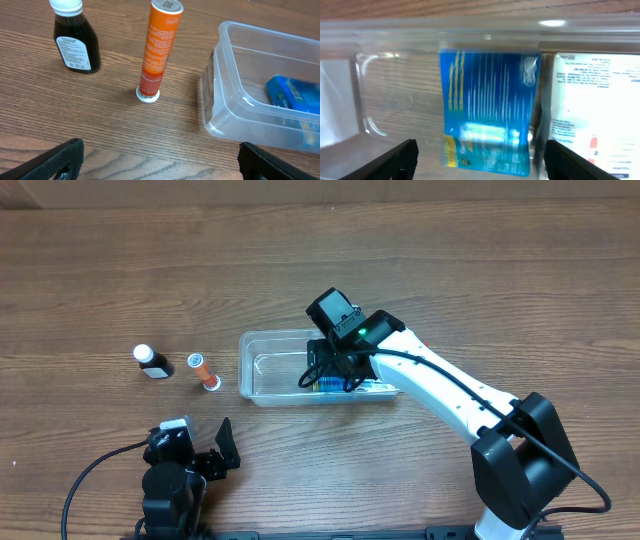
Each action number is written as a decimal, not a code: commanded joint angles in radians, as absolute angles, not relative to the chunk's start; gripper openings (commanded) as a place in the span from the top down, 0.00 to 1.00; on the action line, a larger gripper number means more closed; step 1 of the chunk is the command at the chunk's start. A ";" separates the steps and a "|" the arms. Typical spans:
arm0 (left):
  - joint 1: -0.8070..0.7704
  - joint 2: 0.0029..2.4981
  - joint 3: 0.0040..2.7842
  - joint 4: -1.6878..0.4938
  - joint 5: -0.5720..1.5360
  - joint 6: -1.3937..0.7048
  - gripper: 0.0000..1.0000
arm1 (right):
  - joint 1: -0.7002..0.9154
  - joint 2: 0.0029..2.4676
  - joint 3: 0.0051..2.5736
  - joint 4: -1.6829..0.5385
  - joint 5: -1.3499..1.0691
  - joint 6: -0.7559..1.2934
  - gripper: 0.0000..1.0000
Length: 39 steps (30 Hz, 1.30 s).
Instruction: Pack container
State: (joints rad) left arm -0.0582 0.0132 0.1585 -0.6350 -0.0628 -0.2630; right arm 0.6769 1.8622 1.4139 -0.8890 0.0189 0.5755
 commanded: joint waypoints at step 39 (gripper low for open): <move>-0.051 0.004 0.154 -0.631 -0.058 -0.277 0.00 | 0.084 1.712 1.182 -0.949 -0.137 0.208 0.10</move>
State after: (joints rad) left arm -0.0582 0.0132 0.1585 -0.6350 -0.0628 -0.2630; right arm 0.0784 1.7809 1.1439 -0.9565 -0.1337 0.2165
